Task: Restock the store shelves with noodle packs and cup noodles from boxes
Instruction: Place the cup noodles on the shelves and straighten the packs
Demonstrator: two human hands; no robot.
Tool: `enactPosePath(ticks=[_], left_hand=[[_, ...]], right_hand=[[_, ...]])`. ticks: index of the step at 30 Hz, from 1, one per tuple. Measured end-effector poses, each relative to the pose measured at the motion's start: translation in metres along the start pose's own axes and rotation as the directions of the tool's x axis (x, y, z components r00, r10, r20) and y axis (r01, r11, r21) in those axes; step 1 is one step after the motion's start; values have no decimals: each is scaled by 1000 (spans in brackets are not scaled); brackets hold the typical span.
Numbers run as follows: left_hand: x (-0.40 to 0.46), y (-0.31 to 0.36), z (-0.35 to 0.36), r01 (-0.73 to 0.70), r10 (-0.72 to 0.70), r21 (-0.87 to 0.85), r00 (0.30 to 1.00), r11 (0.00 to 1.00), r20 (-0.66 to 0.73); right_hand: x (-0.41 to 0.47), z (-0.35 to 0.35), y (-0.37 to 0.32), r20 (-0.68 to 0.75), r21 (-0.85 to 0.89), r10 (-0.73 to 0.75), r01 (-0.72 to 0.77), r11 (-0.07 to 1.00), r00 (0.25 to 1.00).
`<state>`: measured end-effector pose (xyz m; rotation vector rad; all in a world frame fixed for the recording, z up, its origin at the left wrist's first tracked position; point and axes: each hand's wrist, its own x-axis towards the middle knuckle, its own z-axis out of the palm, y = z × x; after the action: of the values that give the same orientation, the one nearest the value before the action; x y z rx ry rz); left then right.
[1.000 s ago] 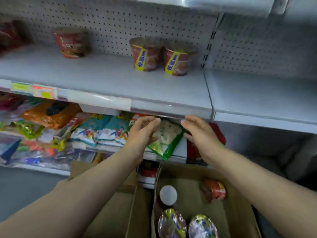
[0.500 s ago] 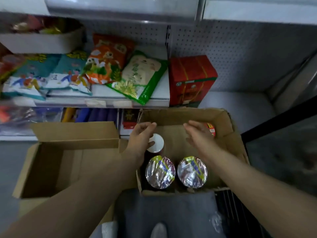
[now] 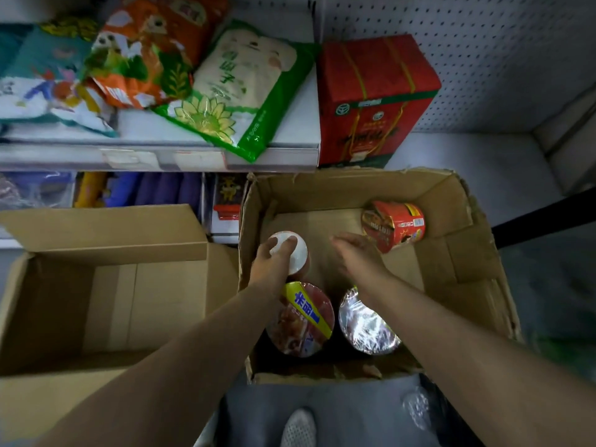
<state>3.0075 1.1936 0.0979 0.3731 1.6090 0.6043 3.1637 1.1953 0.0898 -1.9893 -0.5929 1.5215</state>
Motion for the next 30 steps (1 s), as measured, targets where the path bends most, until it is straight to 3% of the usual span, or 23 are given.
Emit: enactPosePath(ticks=[4, 14, 20, 26, 30], left_hand=[[32, -9, 2, 89, -90, 56, 996, 994, 6], [93, -26, 11, 123, -118, 70, 990, 990, -72], [106, -31, 10, 175, -173, 19, 983, 984, -66], [94, -27, 8, 147, -148, -14, 988, 989, -54], [70, -10, 5, 94, -94, 5, 995, 996, -41]], right_hand=[[22, 14, 11, 33, -16, 80, -80, 997, 996], [99, 50, 54, 168, -38, 159, -155, 987, 973], [82, 65, 38, 210, -89, 231, -217, 972, 950], [72, 60, 41, 183, 101, 244, -265, 959, 953], [47, 45, 35, 120, 262, 168, -195, 945, 978]])
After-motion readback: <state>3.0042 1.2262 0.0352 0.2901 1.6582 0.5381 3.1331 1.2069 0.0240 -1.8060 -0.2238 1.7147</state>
